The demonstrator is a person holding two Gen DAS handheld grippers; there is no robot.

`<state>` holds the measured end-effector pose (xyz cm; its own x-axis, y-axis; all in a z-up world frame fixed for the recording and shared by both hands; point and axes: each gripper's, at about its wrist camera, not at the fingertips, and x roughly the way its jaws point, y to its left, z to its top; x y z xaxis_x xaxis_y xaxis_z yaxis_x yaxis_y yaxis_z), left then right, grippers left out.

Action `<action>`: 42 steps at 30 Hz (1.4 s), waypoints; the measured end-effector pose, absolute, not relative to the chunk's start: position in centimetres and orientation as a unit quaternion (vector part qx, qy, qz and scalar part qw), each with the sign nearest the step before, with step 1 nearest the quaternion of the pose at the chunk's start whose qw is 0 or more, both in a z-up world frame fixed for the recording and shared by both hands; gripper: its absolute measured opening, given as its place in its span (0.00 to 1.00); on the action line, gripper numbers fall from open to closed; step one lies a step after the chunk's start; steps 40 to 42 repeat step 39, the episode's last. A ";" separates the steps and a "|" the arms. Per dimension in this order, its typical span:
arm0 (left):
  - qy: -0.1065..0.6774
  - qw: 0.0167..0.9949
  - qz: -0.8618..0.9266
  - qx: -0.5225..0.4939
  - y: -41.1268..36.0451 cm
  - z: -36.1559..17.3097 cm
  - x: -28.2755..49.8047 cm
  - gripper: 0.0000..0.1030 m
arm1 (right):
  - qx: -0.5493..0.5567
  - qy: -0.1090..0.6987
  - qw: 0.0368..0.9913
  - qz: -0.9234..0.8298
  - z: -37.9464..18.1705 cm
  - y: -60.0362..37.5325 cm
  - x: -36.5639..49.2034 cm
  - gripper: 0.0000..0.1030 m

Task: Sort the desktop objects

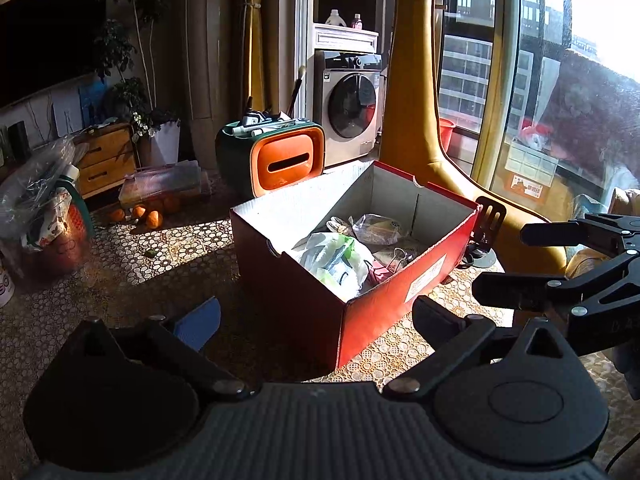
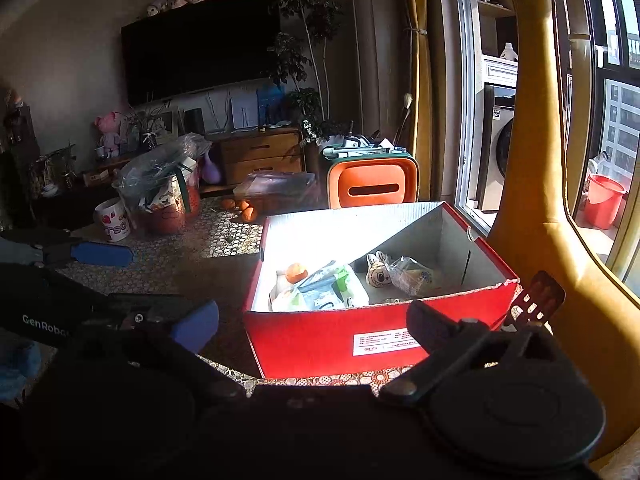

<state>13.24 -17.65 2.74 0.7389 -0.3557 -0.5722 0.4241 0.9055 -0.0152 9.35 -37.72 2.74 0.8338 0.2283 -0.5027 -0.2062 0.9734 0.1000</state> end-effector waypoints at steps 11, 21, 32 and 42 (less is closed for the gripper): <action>0.304 0.929 -0.209 0.042 -17.1 2.1 11.5 1.00 | 0.037 0.255 0.959 0.119 2.9 -36.9 6.4 0.99; 0.297 0.933 -0.196 0.053 -16.9 1.7 10.4 1.00 | 0.039 0.260 0.960 0.098 2.3 -36.8 5.9 0.99; 0.301 0.930 -0.202 0.055 -16.6 1.3 10.1 1.00 | 0.043 0.271 0.957 0.092 1.8 -36.6 5.9 0.99; 0.304 0.931 -0.197 0.051 -15.9 0.9 9.9 1.00 | 0.050 0.279 0.955 0.086 1.5 -36.3 5.9 0.99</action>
